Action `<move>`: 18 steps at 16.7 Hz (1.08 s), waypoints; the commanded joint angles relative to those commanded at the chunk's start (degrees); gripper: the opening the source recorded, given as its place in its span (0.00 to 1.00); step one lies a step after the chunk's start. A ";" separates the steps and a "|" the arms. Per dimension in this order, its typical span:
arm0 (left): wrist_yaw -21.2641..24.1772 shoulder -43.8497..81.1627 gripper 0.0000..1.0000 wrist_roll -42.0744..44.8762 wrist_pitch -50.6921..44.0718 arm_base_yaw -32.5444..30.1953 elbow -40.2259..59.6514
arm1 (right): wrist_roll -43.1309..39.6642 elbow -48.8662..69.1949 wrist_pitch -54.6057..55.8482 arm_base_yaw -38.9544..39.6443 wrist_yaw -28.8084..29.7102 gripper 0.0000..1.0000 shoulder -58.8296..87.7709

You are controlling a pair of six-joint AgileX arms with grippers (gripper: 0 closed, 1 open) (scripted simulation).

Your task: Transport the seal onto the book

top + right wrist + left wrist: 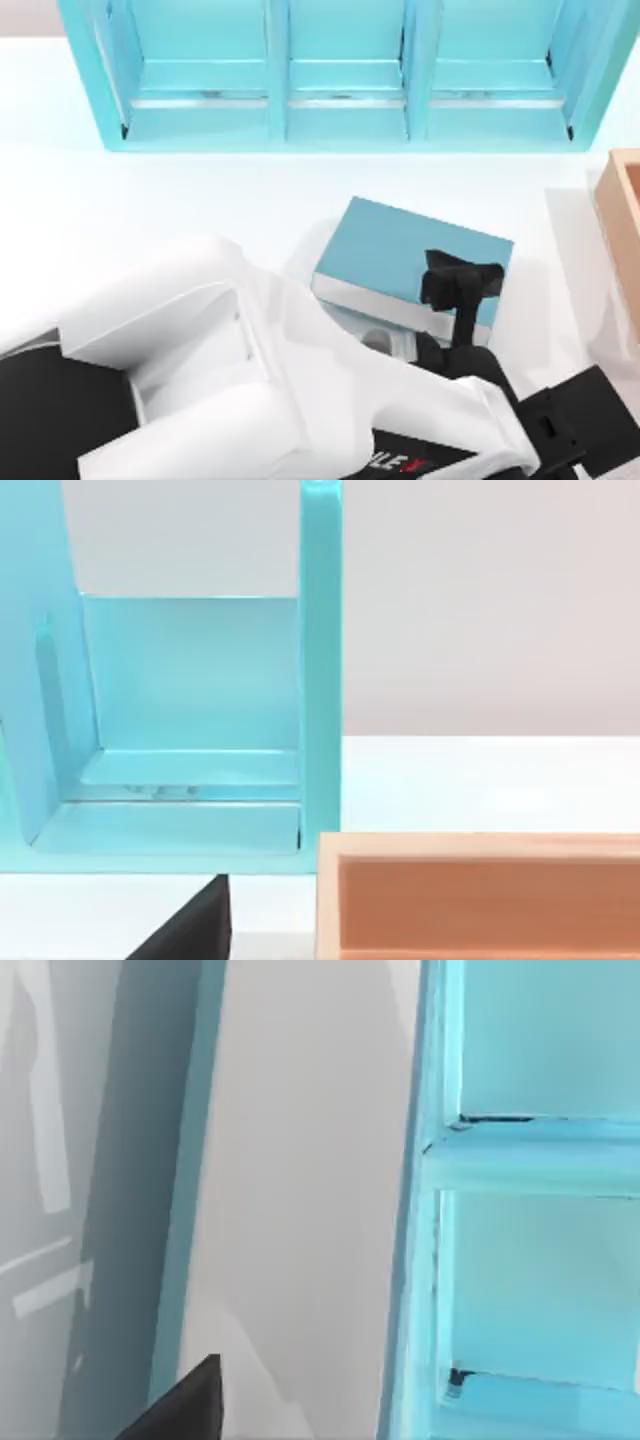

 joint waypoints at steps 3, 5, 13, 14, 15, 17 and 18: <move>-1.81 -0.62 1.00 -12.76 -14.85 -4.27 1.31 | 0.00 0.00 0.00 0.00 0.00 1.00 0.00; -2.83 -1.25 1.00 -20.68 -24.00 -6.90 2.09 | 0.00 0.00 0.00 0.00 0.00 1.00 0.00; -4.74 -3.03 1.00 -34.67 -38.55 -11.63 3.31 | 0.00 0.00 0.00 0.00 0.00 1.00 0.00; -4.74 -3.03 1.00 -34.67 -38.55 -11.63 3.31 | 0.00 0.00 0.00 0.00 0.00 1.00 0.00; -4.74 -3.03 1.00 -34.67 -38.55 -11.63 3.31 | 0.00 0.00 0.00 0.00 0.00 1.00 0.00; -4.65 -2.73 1.00 -34.60 -38.50 -11.33 3.27 | 0.00 0.00 0.00 0.00 0.00 1.00 0.00; -4.52 -3.19 1.00 -34.06 -38.14 -10.97 3.09 | 0.00 0.00 0.00 0.00 0.00 1.00 0.00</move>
